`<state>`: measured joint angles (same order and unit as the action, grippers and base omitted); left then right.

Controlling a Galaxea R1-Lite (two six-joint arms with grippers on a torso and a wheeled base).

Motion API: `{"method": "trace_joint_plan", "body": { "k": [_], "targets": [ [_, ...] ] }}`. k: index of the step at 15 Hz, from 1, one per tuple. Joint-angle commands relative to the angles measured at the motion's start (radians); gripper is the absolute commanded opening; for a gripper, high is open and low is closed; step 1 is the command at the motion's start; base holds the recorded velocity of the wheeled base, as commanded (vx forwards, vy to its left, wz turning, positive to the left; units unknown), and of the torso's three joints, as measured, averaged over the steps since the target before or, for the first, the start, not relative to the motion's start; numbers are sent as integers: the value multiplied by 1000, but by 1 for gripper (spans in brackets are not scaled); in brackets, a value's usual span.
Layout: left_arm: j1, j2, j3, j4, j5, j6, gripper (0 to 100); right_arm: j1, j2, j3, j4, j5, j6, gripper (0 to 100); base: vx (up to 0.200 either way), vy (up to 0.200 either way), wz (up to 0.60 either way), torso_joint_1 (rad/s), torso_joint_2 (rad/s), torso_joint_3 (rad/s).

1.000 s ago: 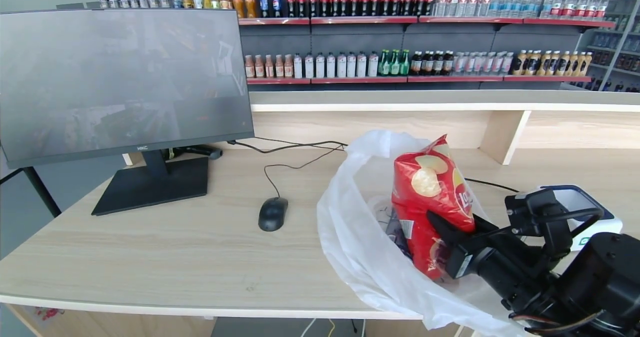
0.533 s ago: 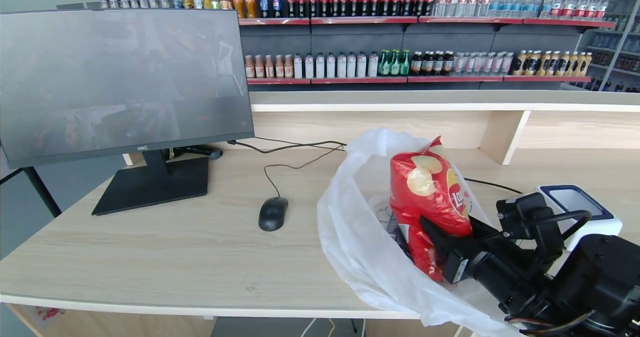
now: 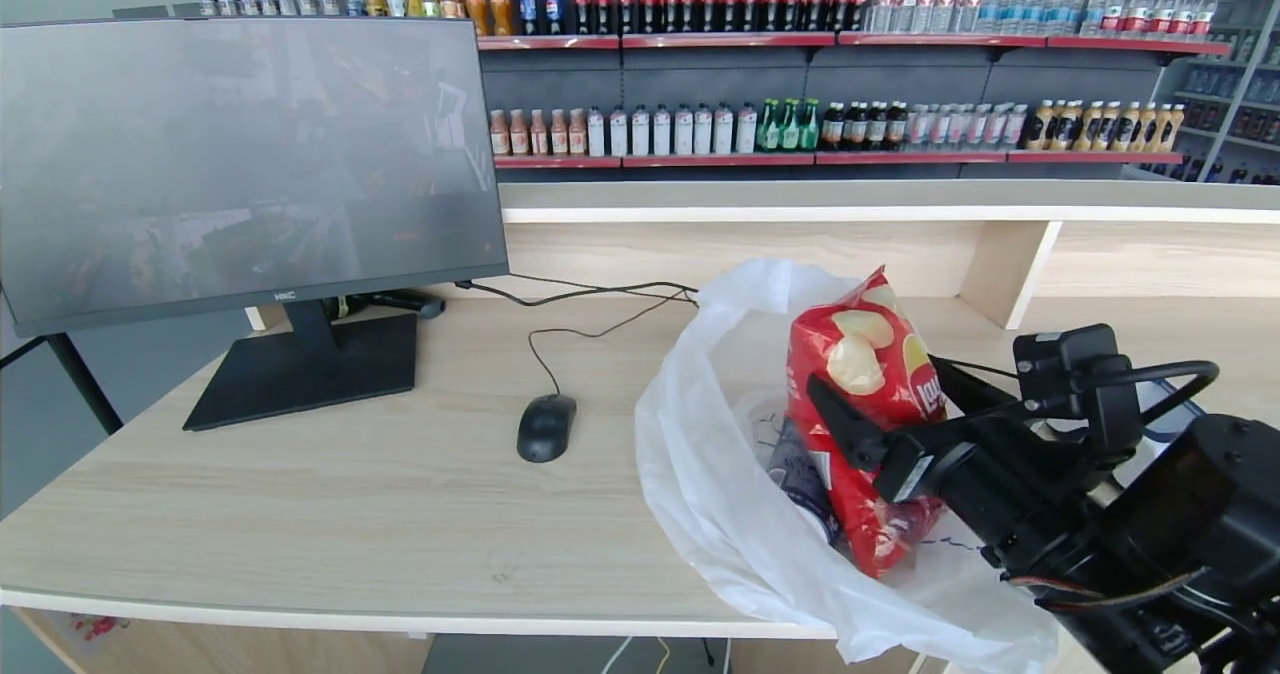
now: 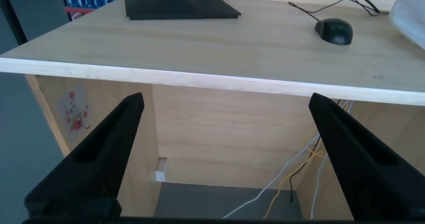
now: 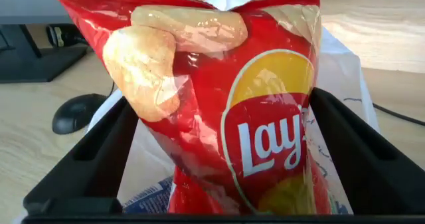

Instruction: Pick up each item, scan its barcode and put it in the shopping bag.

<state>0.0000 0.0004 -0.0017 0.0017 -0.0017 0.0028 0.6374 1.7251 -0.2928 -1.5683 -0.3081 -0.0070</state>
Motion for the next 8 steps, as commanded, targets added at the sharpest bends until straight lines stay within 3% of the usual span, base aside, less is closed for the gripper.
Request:
{"method": "trace_joint_plan", "body": {
  "k": [1,8],
  "targets": [
    [0,0,0,0,0,0,100,-1,8,-52,-3,0,1,100,0,0,0,0,0,0],
    [0,0,0,0,0,-1,100,-5,222,-178,-3,0,4,100,0,0,0,0,0,0]
  ]
}}
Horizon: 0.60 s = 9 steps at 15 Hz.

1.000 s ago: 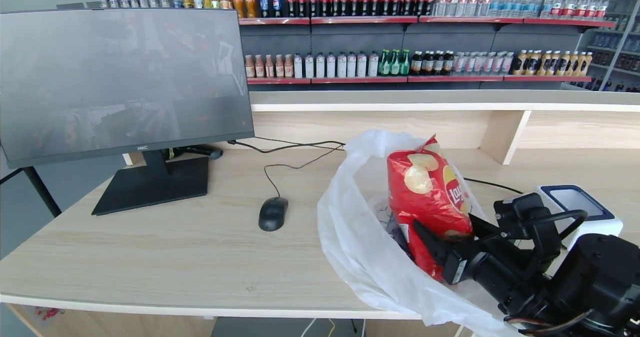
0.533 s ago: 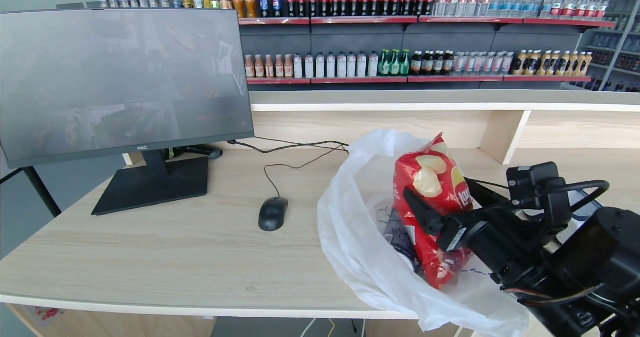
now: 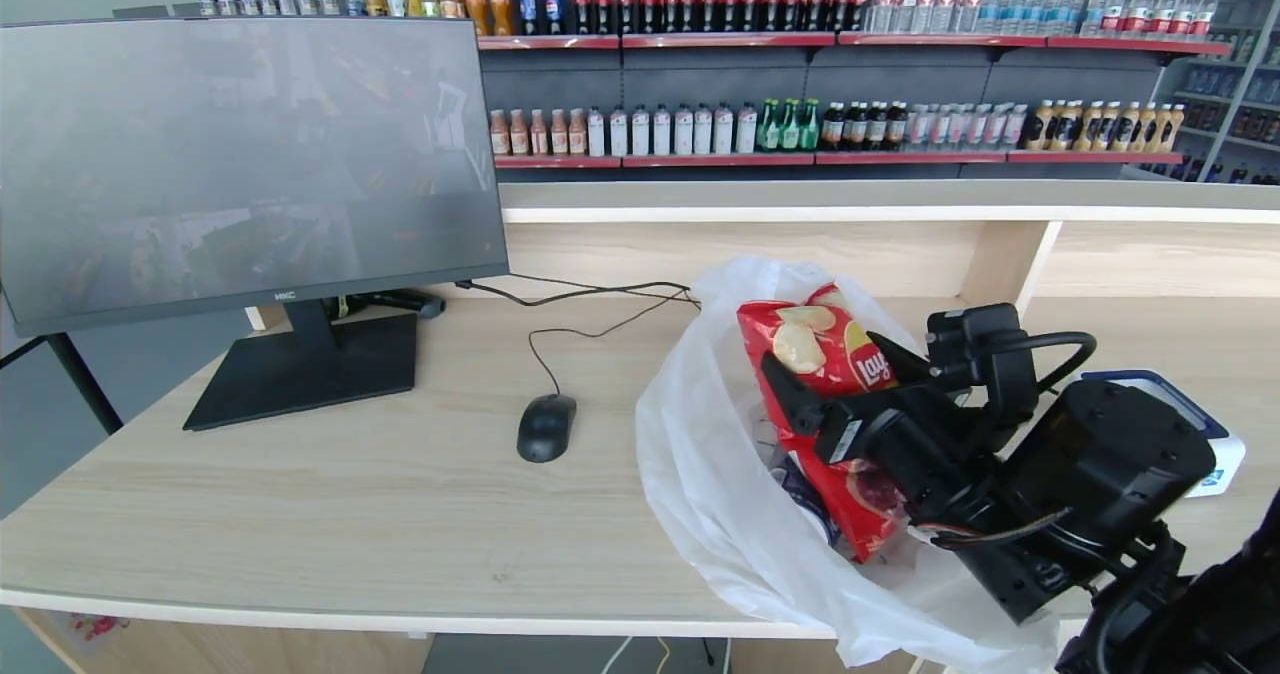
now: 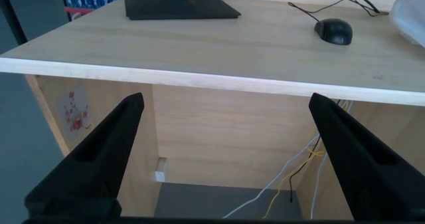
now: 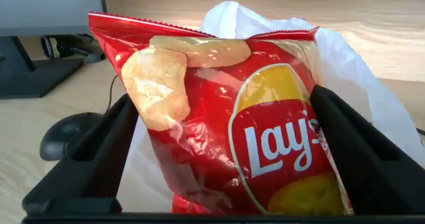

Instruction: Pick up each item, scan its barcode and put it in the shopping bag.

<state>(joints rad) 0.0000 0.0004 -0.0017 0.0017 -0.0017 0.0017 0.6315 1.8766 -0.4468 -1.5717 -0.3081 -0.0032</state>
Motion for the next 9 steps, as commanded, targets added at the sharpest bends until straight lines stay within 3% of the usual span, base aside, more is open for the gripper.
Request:
{"method": "trace_joint_plan", "body": {
  "k": [1,9],
  "targets": [
    [0,0,0,0,0,0,100,1,85,-26,1,0,0,100,0,0,0,0,0,0],
    [0,0,0,0,0,-2,100,-9,21,-16,1,1,-1,100,0,0,0,0,0,0]
  ]
}}
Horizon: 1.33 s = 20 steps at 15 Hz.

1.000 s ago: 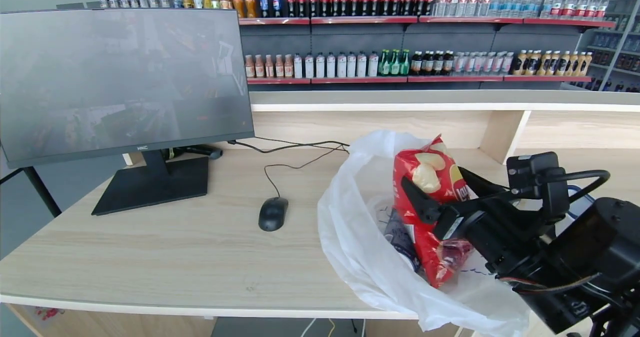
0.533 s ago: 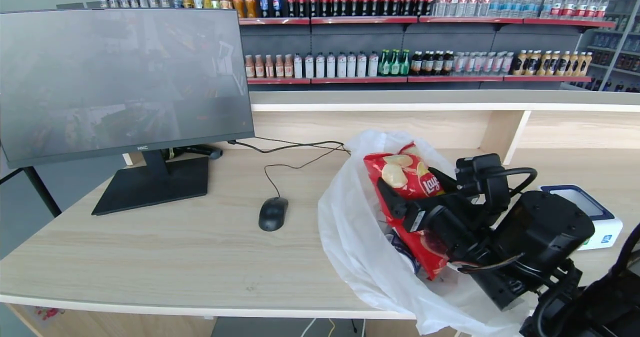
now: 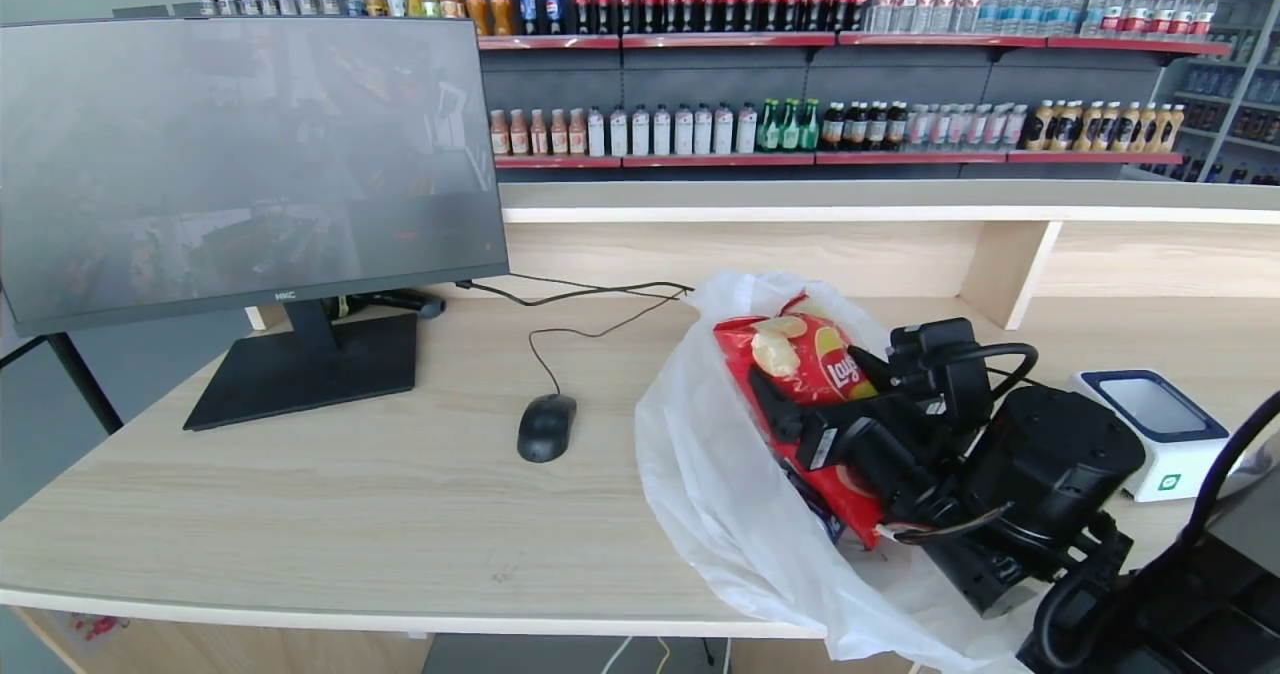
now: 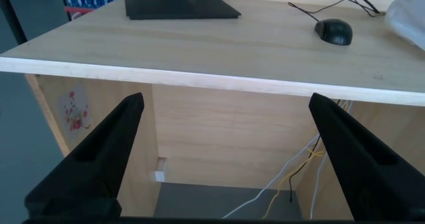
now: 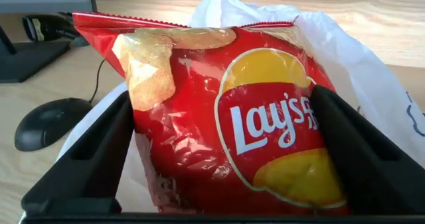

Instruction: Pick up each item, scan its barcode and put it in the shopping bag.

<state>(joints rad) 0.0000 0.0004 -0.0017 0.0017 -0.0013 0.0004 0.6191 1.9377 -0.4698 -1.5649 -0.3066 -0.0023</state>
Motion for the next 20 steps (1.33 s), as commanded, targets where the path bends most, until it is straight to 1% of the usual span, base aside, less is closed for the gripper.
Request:
{"method": "trace_joint_plan", "body": {
  "k": [1,4,5,6,9,11,15,18,20],
  "targets": [
    [0,0,0,0,0,1,100,4,-88,19,-6,0,-2,100,0,0,0,0,0,0],
    [0,0,0,0,0,1,100,42,-167,49,-6,12,15,100,0,0,0,0,0,0],
    [0,0,0,0,0,1,100,56,-187,77,-6,12,15,100,0,0,0,0,0,0],
    [0,0,0,0,0,1,100,86,-220,138,-6,12,15,100,0,0,0,0,0,0],
    [0,0,0,0,0,3,100,88,-263,177,-6,12,18,100,0,0,0,0,0,0],
    [0,0,0,0,0,3,100,88,-275,214,-6,12,16,100,-200,0,0,-2,5,7],
    [0,0,0,0,0,1,100,88,-301,220,-6,12,16,100,-200,0,0,6,1,-1],
    [0,0,0,0,0,0,100,88,-329,257,-6,12,16,100,-200,0,0,-1,1,2],
    [0,0,0,0,0,3,100,85,-350,289,-6,12,18,100,0,0,0,0,0,0]
  ]
}}
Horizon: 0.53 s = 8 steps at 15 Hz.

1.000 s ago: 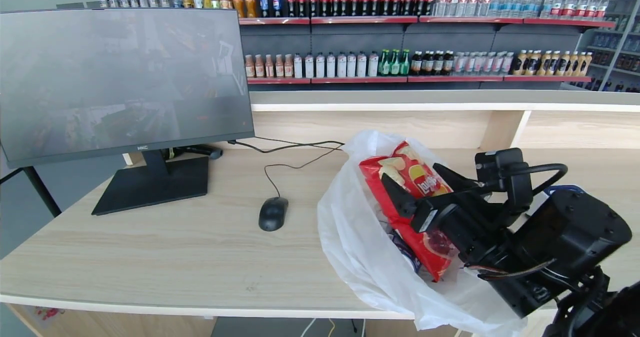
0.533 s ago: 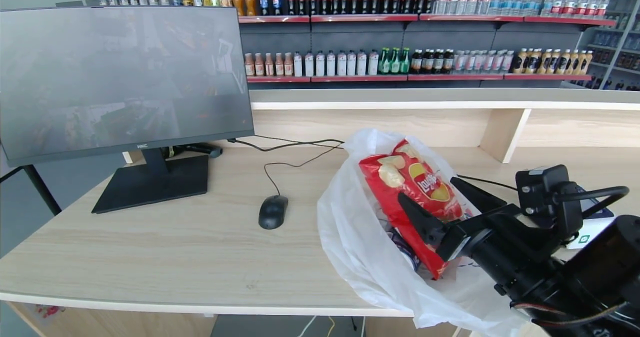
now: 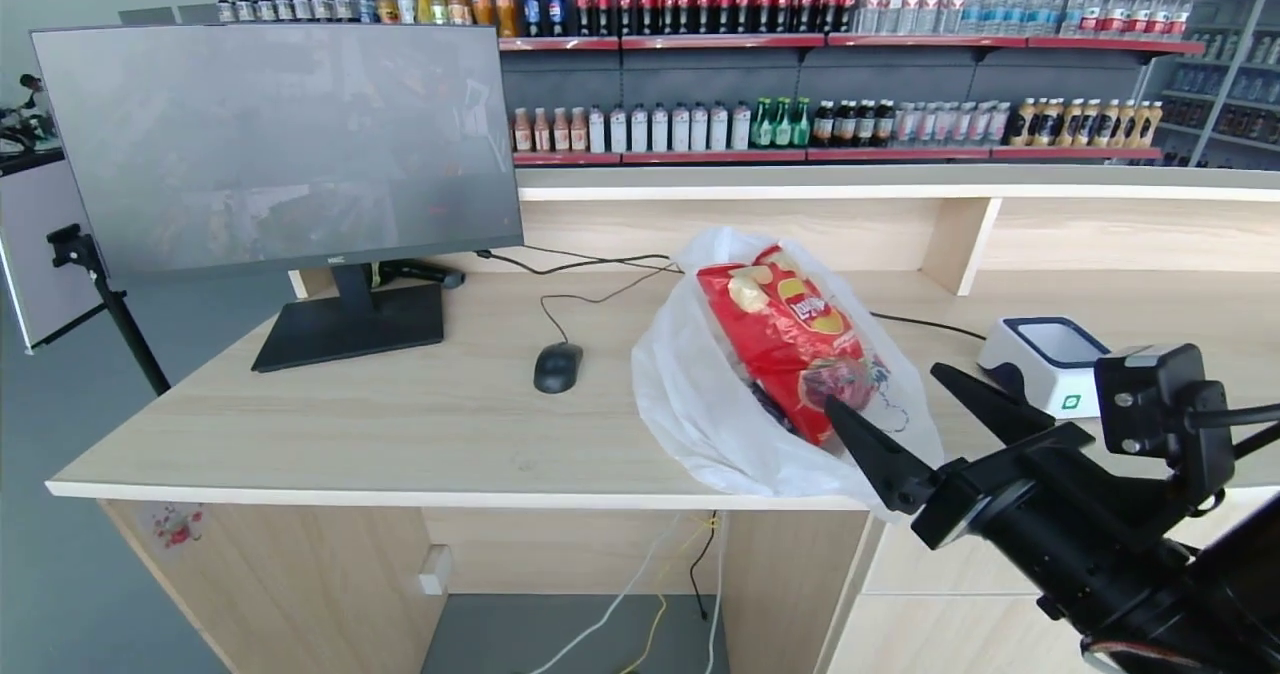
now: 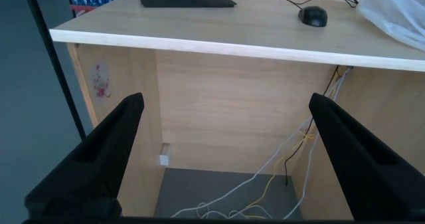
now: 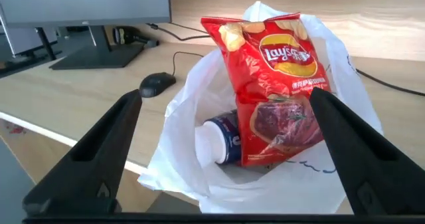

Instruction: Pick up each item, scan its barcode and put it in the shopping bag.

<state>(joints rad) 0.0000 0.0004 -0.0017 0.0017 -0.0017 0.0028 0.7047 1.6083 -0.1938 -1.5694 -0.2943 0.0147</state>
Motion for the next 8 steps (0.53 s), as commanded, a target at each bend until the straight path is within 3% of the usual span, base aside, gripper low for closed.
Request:
{"method": "trace_joint_plan", "body": {
  "k": [1,8],
  "targets": [
    [0,0,0,0,0,0,100,-1,-25,19,-1,0,1,100,0,0,0,0,0,0],
    [0,0,0,0,0,-1,100,-10,-53,30,-1,0,2,100,0,-200,0,8,0,2]
  ]
}}
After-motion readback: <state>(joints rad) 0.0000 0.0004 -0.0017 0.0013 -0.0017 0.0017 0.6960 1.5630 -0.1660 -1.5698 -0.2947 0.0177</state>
